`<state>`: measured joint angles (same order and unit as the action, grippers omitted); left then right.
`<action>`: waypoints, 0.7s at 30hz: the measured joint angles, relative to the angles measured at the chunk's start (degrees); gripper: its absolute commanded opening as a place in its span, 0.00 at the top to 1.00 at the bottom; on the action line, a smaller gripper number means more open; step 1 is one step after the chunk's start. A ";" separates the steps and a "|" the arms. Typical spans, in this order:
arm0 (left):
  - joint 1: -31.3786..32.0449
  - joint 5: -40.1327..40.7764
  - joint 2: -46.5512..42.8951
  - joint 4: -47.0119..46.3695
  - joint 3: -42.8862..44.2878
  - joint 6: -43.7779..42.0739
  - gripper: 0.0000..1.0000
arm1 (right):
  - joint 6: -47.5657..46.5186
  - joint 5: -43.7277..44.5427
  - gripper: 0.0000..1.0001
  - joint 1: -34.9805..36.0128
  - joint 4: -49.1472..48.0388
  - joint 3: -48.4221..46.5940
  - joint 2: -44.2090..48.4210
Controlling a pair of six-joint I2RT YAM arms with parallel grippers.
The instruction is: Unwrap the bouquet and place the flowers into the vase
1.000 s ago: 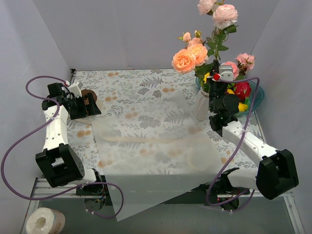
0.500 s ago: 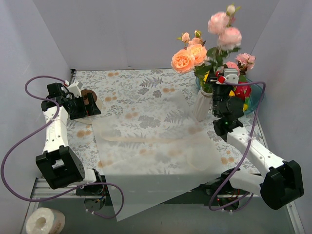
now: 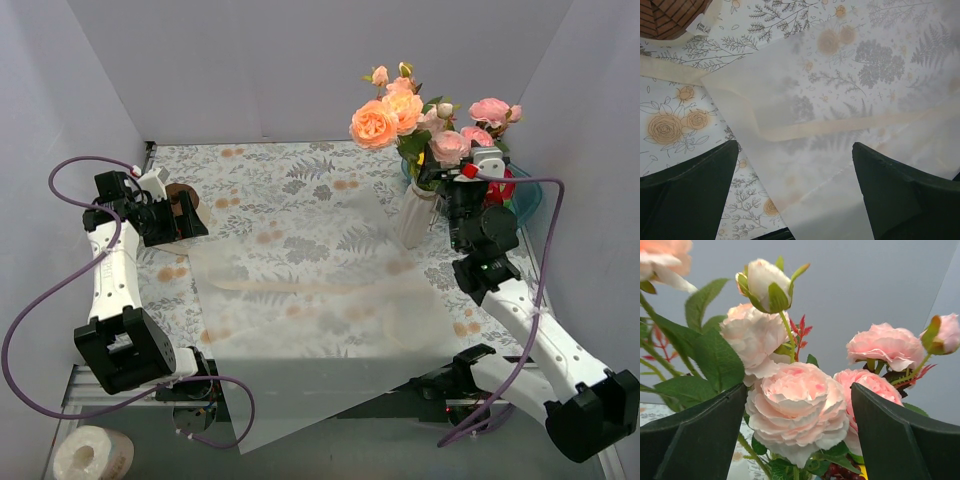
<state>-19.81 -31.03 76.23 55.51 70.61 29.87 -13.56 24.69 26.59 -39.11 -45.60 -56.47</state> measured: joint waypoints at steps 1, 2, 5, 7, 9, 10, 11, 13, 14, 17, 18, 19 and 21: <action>0.00 -0.17 -0.11 0.04 0.00 0.02 0.02 | 0.44 -0.72 0.07 0.00 0.98 0.00 1.44; 0.00 -0.37 -0.13 0.11 0.04 0.07 0.02 | 0.83 -1.51 0.07 0.04 2.23 -0.13 2.82; 0.00 -0.92 -0.09 0.61 0.46 0.52 0.02 | 1.66 -4.74 0.07 0.44 6.47 -2.08 6.29; 0.00 -1.22 -0.04 0.63 0.81 0.96 0.02 | 1.75 -7.23 0.06 0.96 10.91 -4.83 7.28; 0.00 -1.40 -0.04 0.66 0.81 1.31 0.02 | 1.81 -10.60 0.05 1.57 16.20 -8.04 7.74; 0.00 -1.44 -0.04 0.46 0.66 1.51 0.02 | 1.92 -11.96 0.04 1.88 18.53 -8.72 8.35; 0.00 -1.49 -0.07 0.31 0.44 1.55 0.02 | 2.12 -12.83 0.04 2.12 20.37 -8.83 9.11; 0.00 -1.51 -0.11 -0.11 -0.48 1.77 0.02 | 2.99 -14.75 0.03 2.43 25.77 -8.66 11.65; 0.00 -1.51 -0.15 -0.20 -1.03 1.90 0.02 | 3.41 -15.34 0.03 2.40 27.54 -8.28 12.76; 0.00 -1.53 -0.55 -0.17 -2.73 2.14 0.02 | 5.18 -17.31 0.02 2.43 34.14 -6.60 16.76; 0.00 -1.60 -0.63 -0.09 -2.97 2.32 0.02 | 5.99 -17.79 0.02 2.43 36.44 -6.10 17.79; 0.00 -1.64 -0.74 -0.20 -3.19 2.47 0.02 | 6.73 -18.21 0.02 2.43 38.82 -5.86 18.56; 0.00 -1.88 -0.92 -0.24 -3.41 2.82 0.02 | 8.98 -18.69 0.02 2.43 43.21 -5.77 18.86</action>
<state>-19.81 -32.91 75.31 55.27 67.20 32.69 -4.58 6.00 29.02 4.10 -51.37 -37.60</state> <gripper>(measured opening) 0.982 0.974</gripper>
